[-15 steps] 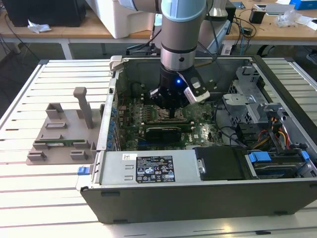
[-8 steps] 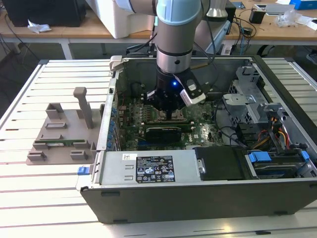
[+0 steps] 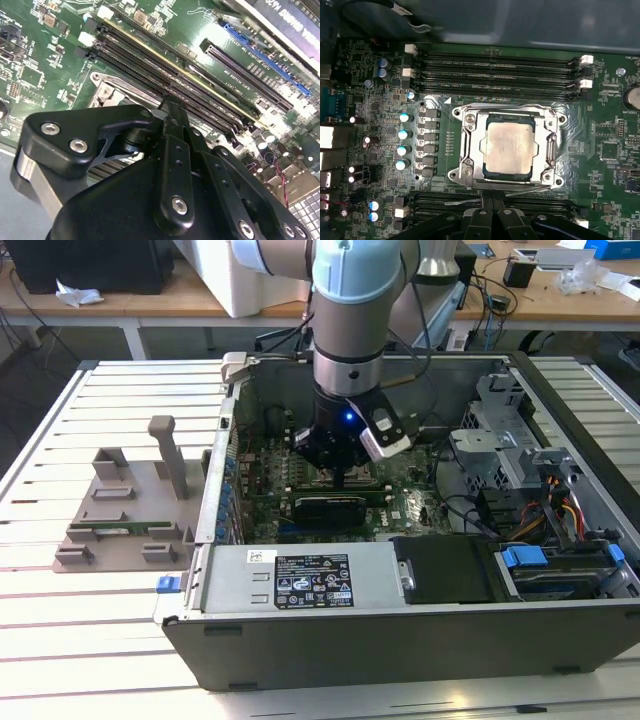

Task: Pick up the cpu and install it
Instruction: 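Install the second cpu locking lever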

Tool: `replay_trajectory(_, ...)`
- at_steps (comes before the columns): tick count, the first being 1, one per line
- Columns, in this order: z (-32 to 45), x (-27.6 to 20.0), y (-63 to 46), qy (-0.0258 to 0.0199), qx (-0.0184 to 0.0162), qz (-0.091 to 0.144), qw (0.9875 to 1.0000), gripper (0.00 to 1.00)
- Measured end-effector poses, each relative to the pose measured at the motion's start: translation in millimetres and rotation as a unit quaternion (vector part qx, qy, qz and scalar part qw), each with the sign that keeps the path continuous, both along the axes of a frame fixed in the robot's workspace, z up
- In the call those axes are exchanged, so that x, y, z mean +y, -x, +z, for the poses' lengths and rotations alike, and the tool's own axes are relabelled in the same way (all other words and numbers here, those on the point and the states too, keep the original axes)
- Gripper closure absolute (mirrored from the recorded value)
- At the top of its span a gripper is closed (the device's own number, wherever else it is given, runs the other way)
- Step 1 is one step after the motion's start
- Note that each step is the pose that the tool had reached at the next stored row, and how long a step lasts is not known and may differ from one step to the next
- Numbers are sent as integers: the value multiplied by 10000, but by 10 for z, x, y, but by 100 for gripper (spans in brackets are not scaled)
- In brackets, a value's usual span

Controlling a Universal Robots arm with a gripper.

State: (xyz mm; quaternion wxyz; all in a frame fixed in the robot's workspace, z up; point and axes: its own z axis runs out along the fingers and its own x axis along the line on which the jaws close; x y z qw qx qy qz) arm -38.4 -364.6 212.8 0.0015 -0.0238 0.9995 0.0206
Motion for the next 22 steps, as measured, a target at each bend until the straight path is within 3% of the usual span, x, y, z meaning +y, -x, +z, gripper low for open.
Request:
replay_trajectory(7,-30,0,214,-23,0,75,10000,89)
replay_trajectory(14,-42,7,315,-40,1,234,9997,89)
replay_trajectory(19,-76,104,346,-40,1,289,9996,89)
replay_trajectory(22,-102,137,345,-43,-1,309,9995,89)
